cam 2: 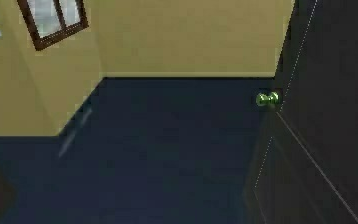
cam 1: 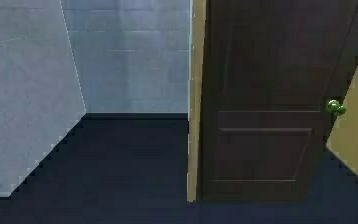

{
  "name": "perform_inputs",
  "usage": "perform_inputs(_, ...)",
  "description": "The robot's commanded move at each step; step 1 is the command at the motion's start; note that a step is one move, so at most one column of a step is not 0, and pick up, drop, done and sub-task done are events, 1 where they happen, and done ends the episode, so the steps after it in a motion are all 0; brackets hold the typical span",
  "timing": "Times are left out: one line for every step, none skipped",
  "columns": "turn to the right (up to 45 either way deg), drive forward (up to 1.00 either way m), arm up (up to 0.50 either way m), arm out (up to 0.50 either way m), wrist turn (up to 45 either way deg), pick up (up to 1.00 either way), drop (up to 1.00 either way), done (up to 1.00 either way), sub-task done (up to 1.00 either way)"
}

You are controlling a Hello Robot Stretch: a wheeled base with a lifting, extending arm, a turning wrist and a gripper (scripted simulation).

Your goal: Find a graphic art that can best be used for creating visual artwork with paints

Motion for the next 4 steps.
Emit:
perform_inputs(-45.0,0.00,0.00,0.00,0.0,0.00,0.00,0.00,0.00)
perform_inputs(-45.0,0.00,0.00,0.00,0.0,0.00,0.00,0.00,0.00)
perform_inputs(-12.0,0.00,0.00,0.00,0.0,0.00,0.00,0.00,0.00)
perform_inputs(0.0,0.20,0.00,0.00,0.0,0.00,0.00,0.00,0.00)
